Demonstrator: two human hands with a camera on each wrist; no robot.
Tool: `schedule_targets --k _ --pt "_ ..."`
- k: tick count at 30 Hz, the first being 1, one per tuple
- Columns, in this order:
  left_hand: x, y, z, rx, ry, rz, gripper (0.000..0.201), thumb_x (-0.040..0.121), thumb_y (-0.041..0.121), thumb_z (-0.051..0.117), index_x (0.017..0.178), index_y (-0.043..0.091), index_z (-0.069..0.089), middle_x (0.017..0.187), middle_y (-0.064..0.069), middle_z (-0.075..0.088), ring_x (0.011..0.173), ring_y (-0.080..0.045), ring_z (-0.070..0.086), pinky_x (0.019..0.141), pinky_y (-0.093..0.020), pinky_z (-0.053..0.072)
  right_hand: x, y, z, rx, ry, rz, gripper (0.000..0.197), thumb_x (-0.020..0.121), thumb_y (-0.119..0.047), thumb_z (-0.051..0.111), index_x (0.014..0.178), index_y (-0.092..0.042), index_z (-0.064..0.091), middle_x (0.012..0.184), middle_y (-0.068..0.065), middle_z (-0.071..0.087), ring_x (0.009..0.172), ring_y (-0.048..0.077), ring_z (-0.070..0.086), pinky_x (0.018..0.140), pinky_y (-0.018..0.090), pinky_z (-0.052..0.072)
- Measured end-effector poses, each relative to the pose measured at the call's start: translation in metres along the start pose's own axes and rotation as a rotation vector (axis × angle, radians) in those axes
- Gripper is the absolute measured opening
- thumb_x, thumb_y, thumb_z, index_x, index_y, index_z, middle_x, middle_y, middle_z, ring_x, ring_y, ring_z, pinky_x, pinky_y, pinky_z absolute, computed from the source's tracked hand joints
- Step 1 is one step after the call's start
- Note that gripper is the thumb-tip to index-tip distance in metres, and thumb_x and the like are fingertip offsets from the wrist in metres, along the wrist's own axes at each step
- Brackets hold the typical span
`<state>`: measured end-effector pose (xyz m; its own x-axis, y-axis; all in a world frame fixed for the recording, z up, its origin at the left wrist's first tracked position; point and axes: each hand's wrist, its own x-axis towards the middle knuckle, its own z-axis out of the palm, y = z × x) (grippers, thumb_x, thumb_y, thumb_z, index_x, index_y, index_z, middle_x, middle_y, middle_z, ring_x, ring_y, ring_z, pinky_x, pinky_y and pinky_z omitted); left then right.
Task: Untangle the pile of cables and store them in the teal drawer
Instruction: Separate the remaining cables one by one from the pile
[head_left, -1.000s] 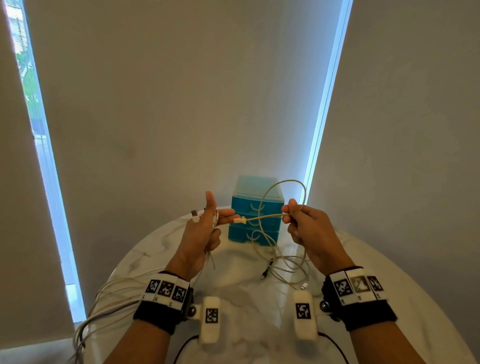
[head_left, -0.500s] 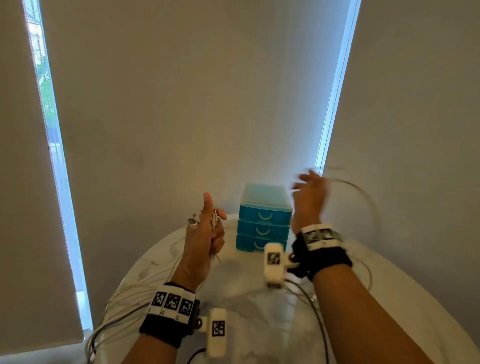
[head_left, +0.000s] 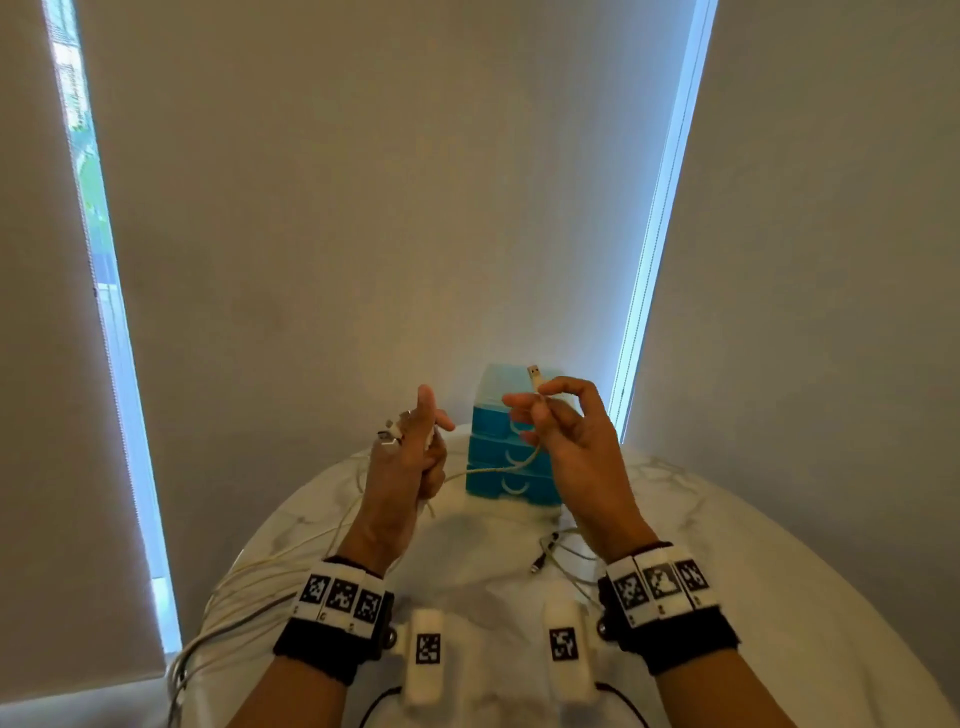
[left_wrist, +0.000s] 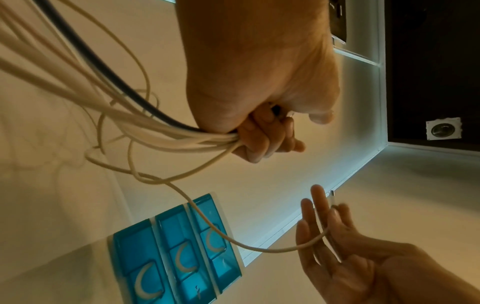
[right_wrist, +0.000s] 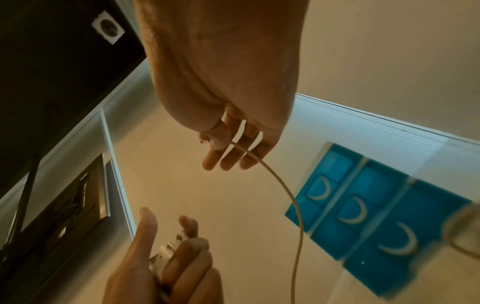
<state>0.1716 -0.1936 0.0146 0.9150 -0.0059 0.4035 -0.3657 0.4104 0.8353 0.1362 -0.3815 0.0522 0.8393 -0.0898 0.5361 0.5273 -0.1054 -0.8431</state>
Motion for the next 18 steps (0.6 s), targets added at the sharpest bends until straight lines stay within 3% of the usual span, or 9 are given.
schedule_targets --k 2,4,6,8,11,15,16,18 --pt "0.0 -0.003 0.003 0.059 0.008 0.001 0.058 0.093 0.075 0.054 0.094 0.018 0.067 0.062 -0.001 0.034 0.051 -0.014 0.025 0.045 -0.026 0.022 -0.014 0.013 0.002 0.129 0.032 0.068 0.025 0.11 -0.021 0.056 0.134 -0.019 0.048 0.122 -0.002 0.079 0.115 0.012 0.074 0.094 0.029 0.062" --pt "-0.001 -0.006 0.006 0.12 0.009 -0.019 0.064 0.095 0.076 0.049 0.101 0.015 0.067 0.063 -0.002 0.034 0.051 -0.014 0.026 0.046 -0.026 0.023 -0.029 0.029 0.008 0.156 0.062 0.124 0.025 0.106 -0.022 0.062 0.131 -0.019 0.059 0.123 0.001 0.079 0.117 0.015 0.074 0.098 0.036 0.062" --pt "-0.001 -0.007 0.01 0.152 -0.007 -0.07 0.072 0.096 0.079 0.042 0.107 0.013 0.067 0.063 -0.001 0.036 0.05 -0.012 0.028 0.045 -0.025 0.025 -0.041 0.043 0.017 0.142 0.114 0.166 0.018 0.101 -0.023 0.07 0.119 -0.021 0.072 0.123 0.001 0.076 0.114 0.017 0.075 0.092 0.036 0.064" --pt "-0.001 -0.008 0.011 0.159 -0.024 -0.125 0.078 0.094 0.082 0.039 0.111 0.011 0.067 0.063 -0.001 0.039 0.049 -0.01 0.031 0.044 -0.023 0.027 -0.05 0.05 0.027 0.152 0.156 0.202 0.015 0.098 -0.02 0.076 0.112 -0.02 0.078 0.113 -0.005 0.078 0.106 0.014 0.076 0.088 0.035 0.066" --pt "-0.002 -0.013 0.011 0.231 -0.066 -0.143 0.066 0.089 0.082 0.052 0.099 0.019 0.073 0.065 -0.001 0.048 0.052 -0.011 0.038 0.048 -0.024 0.033 -0.055 0.05 0.035 0.146 0.134 0.221 0.018 0.093 -0.014 0.081 0.111 -0.017 0.08 0.098 -0.014 0.08 0.097 0.01 0.077 0.088 0.035 0.066" --pt "-0.003 -0.019 0.009 0.414 -0.138 -0.105 0.057 0.089 0.067 0.075 0.093 0.01 0.071 0.07 -0.005 0.063 0.065 -0.021 0.055 0.062 -0.036 0.05 -0.06 0.05 0.042 0.189 0.113 0.214 0.031 0.086 -0.008 0.087 0.112 -0.006 0.07 0.094 0.009 0.079 0.09 0.023 0.08 0.082 0.034 0.066" --pt "-0.003 -0.02 0.009 0.415 -0.127 -0.097 0.051 0.09 0.059 0.078 0.088 0.01 0.069 0.069 -0.004 0.063 0.066 -0.022 0.056 0.064 -0.039 0.051 -0.061 0.051 0.042 0.205 0.112 0.229 0.037 0.084 -0.006 0.089 0.113 -0.003 0.066 0.094 0.011 0.078 0.089 0.024 0.08 0.082 0.035 0.066" --pt "-0.004 -0.021 0.01 0.414 -0.083 -0.072 0.036 0.093 0.049 0.078 0.082 0.016 0.067 0.065 0.0 0.059 0.061 -0.016 0.053 0.061 -0.035 0.048 -0.062 0.056 0.041 0.174 0.057 0.292 0.048 0.08 -0.01 0.093 0.116 -0.004 0.061 0.097 0.007 0.077 0.09 0.019 0.079 0.086 0.036 0.066"
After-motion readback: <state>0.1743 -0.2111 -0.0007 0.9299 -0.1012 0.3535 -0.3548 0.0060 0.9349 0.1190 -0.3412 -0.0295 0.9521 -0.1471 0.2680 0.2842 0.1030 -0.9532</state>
